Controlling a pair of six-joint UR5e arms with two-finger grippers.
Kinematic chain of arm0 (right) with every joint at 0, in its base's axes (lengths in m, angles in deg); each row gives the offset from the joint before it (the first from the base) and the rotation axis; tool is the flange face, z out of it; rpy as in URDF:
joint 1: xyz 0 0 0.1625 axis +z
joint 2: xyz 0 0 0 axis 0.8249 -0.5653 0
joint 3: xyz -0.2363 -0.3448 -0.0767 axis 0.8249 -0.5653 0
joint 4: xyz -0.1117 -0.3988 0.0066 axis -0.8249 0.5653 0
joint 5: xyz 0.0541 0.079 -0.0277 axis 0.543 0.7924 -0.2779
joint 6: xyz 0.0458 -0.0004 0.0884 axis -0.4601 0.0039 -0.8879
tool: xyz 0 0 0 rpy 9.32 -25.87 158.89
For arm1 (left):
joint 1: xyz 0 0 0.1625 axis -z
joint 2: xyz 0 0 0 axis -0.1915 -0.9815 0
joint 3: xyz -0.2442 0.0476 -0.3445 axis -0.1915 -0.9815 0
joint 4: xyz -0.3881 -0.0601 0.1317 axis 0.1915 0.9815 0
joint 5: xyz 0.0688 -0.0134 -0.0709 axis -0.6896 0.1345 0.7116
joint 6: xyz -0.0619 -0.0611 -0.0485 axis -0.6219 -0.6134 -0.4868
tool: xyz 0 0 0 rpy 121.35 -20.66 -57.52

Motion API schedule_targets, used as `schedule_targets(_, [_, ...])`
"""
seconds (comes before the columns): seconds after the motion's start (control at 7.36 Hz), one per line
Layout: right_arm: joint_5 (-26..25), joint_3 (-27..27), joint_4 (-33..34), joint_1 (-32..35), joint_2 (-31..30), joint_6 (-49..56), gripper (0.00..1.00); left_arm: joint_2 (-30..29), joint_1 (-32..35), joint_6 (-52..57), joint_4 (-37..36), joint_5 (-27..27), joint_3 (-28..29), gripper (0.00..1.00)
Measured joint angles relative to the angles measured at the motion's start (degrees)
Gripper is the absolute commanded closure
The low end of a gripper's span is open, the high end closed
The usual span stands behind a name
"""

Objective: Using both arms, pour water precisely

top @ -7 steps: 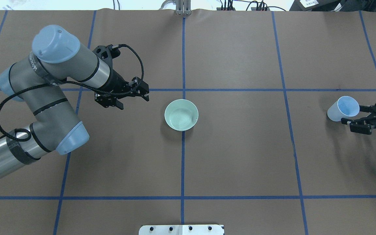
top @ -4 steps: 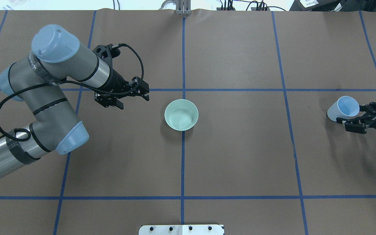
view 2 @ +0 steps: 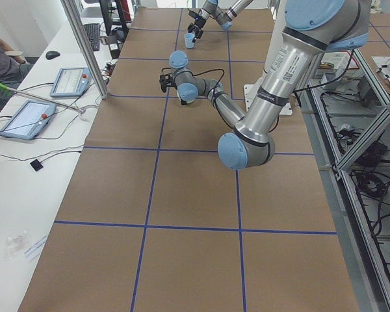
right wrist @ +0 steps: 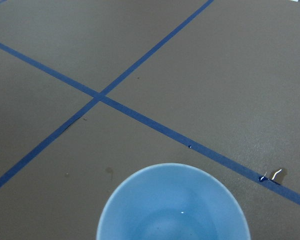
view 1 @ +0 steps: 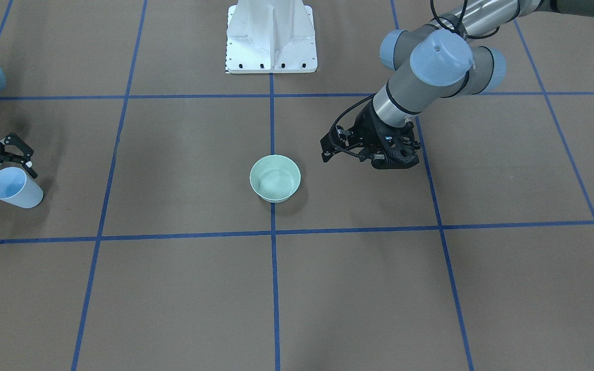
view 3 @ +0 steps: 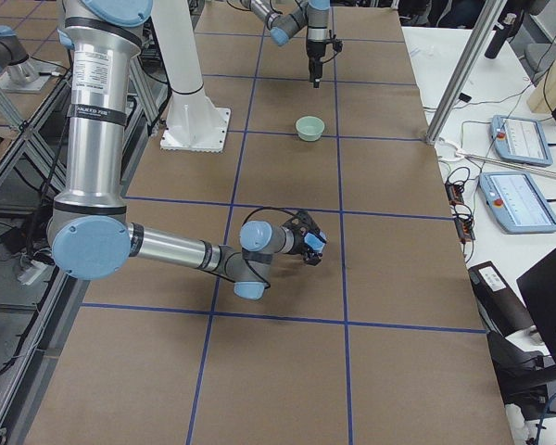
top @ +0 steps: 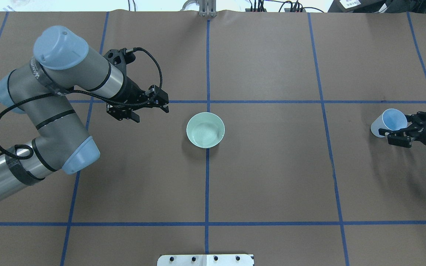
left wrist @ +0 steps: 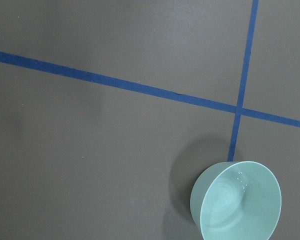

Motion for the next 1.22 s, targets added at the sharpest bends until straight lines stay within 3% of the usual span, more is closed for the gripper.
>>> schedule_targets(0.41, [-0.4, -0.4, 0.0, 0.0, 0.9, -0.1, 0.58, 0.0, 0.0, 0.0, 0.0, -0.1, -0.1, 0.00])
schedule_targets(0.54, [-0.5, -0.4, 0.0, 0.0, 1.4, -0.1, 0.65, 0.0, 0.0, 0.0, 0.0, -0.1, -0.1, 0.00])
schedule_targets(0.95, [-1.1, 0.5, 1.1, 0.0, 4.2, -0.3, 0.67, -0.1, 0.3, -0.1, 0.1, 0.0, -0.8, 0.00])
schedule_targets(1.22, [-2.7, 2.4, 8.0, 0.0, 9.3, -0.4, 0.67, -0.1, 1.8, -0.1, 0.1, 0.2, -2.0, 0.00])
